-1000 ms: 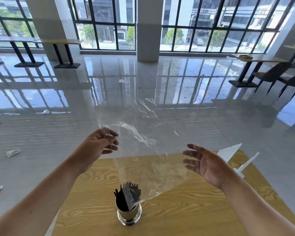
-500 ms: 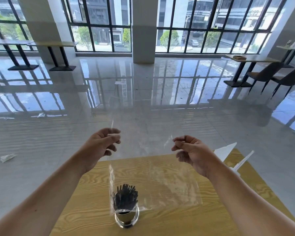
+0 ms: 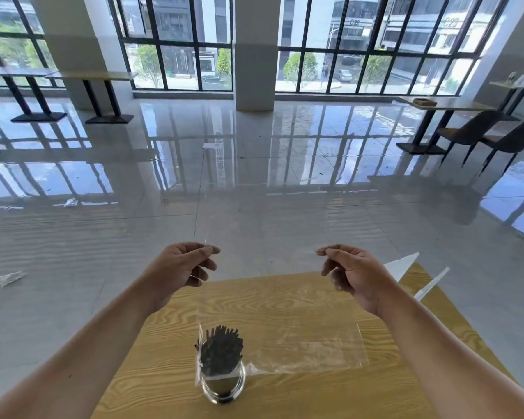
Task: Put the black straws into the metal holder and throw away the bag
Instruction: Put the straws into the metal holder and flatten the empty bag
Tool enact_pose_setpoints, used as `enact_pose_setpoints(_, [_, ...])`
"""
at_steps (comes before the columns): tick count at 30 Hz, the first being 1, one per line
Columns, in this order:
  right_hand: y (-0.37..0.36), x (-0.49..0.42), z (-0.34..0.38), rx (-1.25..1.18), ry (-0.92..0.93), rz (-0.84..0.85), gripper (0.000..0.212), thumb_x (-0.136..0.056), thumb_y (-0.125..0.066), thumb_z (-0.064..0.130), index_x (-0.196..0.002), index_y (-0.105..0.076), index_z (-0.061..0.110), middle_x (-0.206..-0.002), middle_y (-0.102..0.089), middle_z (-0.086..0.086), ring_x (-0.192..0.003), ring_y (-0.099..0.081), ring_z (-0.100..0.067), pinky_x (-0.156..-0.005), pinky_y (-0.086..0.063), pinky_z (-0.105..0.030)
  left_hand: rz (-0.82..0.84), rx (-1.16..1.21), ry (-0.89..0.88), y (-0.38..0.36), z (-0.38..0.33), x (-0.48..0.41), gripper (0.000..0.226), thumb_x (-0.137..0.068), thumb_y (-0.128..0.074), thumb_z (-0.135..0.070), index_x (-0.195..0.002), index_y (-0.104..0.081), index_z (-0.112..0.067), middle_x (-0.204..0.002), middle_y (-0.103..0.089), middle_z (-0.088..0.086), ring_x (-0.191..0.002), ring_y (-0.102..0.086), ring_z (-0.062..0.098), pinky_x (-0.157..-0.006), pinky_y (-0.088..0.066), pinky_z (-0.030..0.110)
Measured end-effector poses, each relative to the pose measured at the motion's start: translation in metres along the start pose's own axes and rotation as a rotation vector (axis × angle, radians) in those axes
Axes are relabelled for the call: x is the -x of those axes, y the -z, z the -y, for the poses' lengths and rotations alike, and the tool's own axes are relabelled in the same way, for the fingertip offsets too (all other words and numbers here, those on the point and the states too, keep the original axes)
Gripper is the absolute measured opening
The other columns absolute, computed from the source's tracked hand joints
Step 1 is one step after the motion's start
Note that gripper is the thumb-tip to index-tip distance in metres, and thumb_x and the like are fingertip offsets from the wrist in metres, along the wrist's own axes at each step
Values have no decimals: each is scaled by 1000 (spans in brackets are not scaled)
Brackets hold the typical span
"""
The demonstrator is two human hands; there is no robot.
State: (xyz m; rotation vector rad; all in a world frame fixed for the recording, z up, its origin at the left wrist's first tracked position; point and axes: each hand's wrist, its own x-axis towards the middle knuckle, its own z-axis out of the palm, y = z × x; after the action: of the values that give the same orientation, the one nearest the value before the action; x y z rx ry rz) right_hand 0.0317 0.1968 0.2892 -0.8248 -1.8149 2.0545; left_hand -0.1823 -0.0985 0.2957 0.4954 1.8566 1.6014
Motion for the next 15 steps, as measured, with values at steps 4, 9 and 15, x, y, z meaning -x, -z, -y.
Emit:
enact_pose_setpoints(4, [5, 0, -2, -40, -36, -15, 29, -110, -53, 4, -105, -80, 12, -69, -71, -12, -42, -48, -13, -41, -35, -23, 5, 40, -4, -8, 1, -4, 22, -105, -60, -10, -114, -77, -20, -82, -76, 9, -57, -62, 13, -53, -54, 25])
enact_pose_setpoints(9, [10, 0, -6, -143, -66, -25, 46, -106, -50, -3, -87, -85, 21, -65, -69, -16, -41, -53, -15, -41, -39, -21, 18, 130, 19, -13, 6, -9, 37, -105, -54, -3, -105, -79, -30, -76, -71, 8, -53, -56, 12, -51, -50, 27])
enact_pose_setpoints(15, [16, 2, -9, -179, -81, 16, 58, -107, -48, -6, -66, -79, 21, -64, -68, -15, -48, -59, -18, -42, -46, -26, 5, 199, 40, -17, 8, -12, 48, -105, -50, 2, -82, -81, -26, -69, -66, 8, -50, -51, 12, -49, -49, 24])
